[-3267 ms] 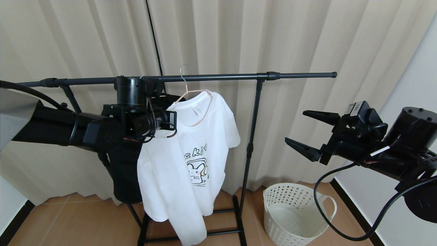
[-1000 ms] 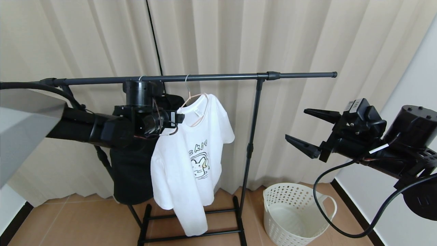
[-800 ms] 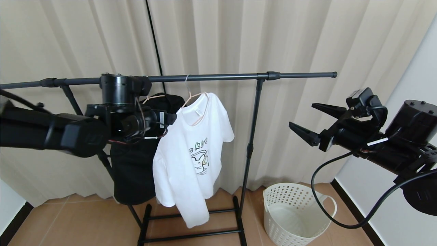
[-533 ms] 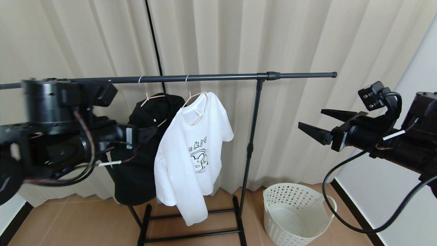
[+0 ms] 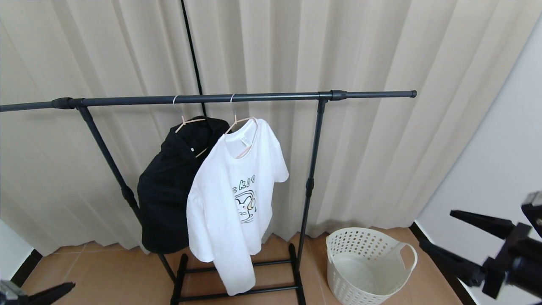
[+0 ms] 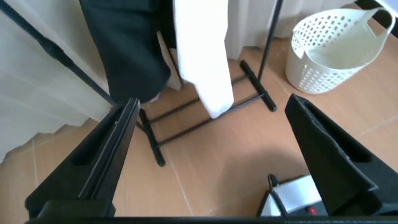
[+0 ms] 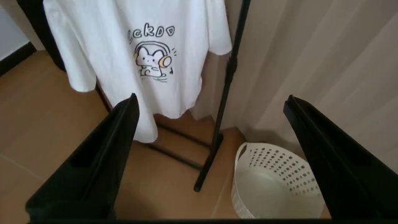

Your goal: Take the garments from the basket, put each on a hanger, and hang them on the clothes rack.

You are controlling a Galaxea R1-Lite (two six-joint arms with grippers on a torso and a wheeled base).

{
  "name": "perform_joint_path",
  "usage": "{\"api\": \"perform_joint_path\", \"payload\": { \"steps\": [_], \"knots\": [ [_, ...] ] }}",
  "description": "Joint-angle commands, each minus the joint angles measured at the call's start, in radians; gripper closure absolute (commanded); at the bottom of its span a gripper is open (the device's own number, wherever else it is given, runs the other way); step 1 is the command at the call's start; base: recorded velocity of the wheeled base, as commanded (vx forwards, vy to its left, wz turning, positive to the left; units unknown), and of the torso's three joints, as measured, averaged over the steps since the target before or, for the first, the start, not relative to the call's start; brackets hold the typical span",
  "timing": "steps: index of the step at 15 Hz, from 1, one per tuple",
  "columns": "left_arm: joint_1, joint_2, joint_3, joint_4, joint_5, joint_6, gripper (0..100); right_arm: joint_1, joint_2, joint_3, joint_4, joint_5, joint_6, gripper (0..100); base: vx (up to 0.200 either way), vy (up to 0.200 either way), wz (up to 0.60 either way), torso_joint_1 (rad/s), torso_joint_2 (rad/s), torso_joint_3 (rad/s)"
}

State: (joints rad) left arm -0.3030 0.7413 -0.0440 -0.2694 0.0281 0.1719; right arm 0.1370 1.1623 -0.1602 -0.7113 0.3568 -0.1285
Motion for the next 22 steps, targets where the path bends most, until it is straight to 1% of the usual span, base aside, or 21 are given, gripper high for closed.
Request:
{"api": "perform_joint_path", "payload": {
  "steps": [1,2,3,4,5,6,7,8,9,10,11,12,13,14,15,16,17,18,19,21,22],
  "knots": [
    [-0.002,-0.257,0.044,0.18,-0.03,-0.032,0,-0.002,-0.233,0.16,0.012,-0.001,-0.025,0,0.0,0.0,0.0,0.0,0.0,0.0],
    [0.007,-0.289,0.044,0.216,-0.057,-0.112,0,-0.017,-0.319,0.16,0.144,-0.007,-0.01,0,0.0,0.0,0.0,0.0,0.0,0.0],
    [0.013,-0.296,0.044,0.216,-0.046,-0.124,0,-0.034,-0.368,0.16,0.21,-0.013,-0.005,0,0.0,0.0,0.0,0.0,0.0,0.0],
    [0.051,-0.338,0.044,0.216,-0.034,-0.124,0,-0.057,-0.471,0.16,0.311,-0.013,-0.008,0,0.0,0.0,0.0,0.0,0.0,0.0],
    [0.1,-0.378,0.044,0.214,-0.031,-0.121,0,-0.062,-0.578,0.16,0.434,-0.015,-0.01,0,0.0,0.0,0.0,0.0,0.0,0.0],
    [0.182,-0.415,0.044,0.214,-0.031,-0.117,0,-0.062,-0.71,0.16,0.547,-0.029,-0.013,0,0.0,0.0,0.0,0.0,0.0,0.0],
    [0.237,-0.434,0.044,0.214,-0.033,-0.114,0,-0.062,-0.776,0.16,0.605,-0.052,-0.008,0,0.0,0.0,0.0,0.0,0.0,0.0],
    [0.289,-0.474,0.044,0.214,-0.039,-0.107,0,-0.062,-0.817,0.16,0.638,-0.096,-0.003,0,0.0,0.0,0.0,0.0,0.0,0.0],
    [0.308,-0.523,0.044,0.214,-0.04,-0.1,0,-0.063,-0.834,0.16,0.641,-0.142,-0.003,0,0.0,0.0,0.0,0.0,0.0,0.0],
    [0.301,-0.62,0.044,0.216,-0.068,-0.091,0,-0.062,-0.874,0.16,0.645,-0.2,-0.003,0,0.0,0.0,0.0,0.0,0.0,0.0],
    [0.292,-0.72,0.044,0.217,-0.123,-0.086,0,-0.063,-0.928,0.16,0.647,-0.236,0.0,0,0.0,0.0,0.0,0.0,0.0,0.0],
    [0.3,-0.741,0.044,0.216,-0.137,-0.088,0,-0.063,-0.983,0.16,0.65,-0.259,0.0,0,0.0,0.0,0.0,0.0,0.0,0.0],
    [0.3,-0.741,0.044,0.216,-0.131,-0.091,0,-0.066,-1.037,0.16,0.651,-0.288,0.0,0,0.0,0.0,0.0,0.0,0.0,0.0],
    [0.3,-0.741,0.044,0.216,-0.128,-0.091,0,-0.07,-1.052,0.16,0.651,-0.292,0.0,0,0.0,0.0,0.0,0.0,0.0,0.0],
    [0.3,-0.741,0.044,0.216,-0.114,-0.092,0,-0.109,-1.11,0.16,0.651,-0.292,0.0,0,0.0,0.0,0.0,0.0,0.0,0.0],
    [0.3,-0.741,0.044,0.216,-0.117,-0.089,0,-0.139,-1.162,0.16,0.645,-0.292,0.001,0,0.0,0.0,0.0,0.0,0.0,0.0],
    [0.3,-0.741,0.044,0.216,-0.117,-0.089,0,-0.137,-1.162,0.16,0.641,-0.295,0.006,0,0.0,0.0,0.0,0.0,0.0,0.0],
    [0.3,-0.741,0.044,0.216,-0.117,-0.094,0,-0.137,-1.162,0.16,0.638,-0.297,0.05,0,0.0,0.0,0.0,0.0,0.0,0.0],
    [0.3,-0.741,0.044,0.216,-0.116,-0.098,0,-0.137,-1.162,0.16,0.639,-0.295,0.078,0,0.0,0.0,0.0,0.0,0.0,0.0],
    [0.3,-0.741,0.044,0.214,-0.116,-0.129,0,-0.137,-1.162,0.16,0.641,-0.295,0.076,0,0.0,0.0,0.0,0.0,0.0,0.0],
    [0.3,-0.741,0.044,0.214,-0.114,-0.13,0,-0.137,-1.162,0.16,0.641,-0.295,0.078,0,0.0,0.0,0.0,0.0,0.0,0.0]
  ]
}}
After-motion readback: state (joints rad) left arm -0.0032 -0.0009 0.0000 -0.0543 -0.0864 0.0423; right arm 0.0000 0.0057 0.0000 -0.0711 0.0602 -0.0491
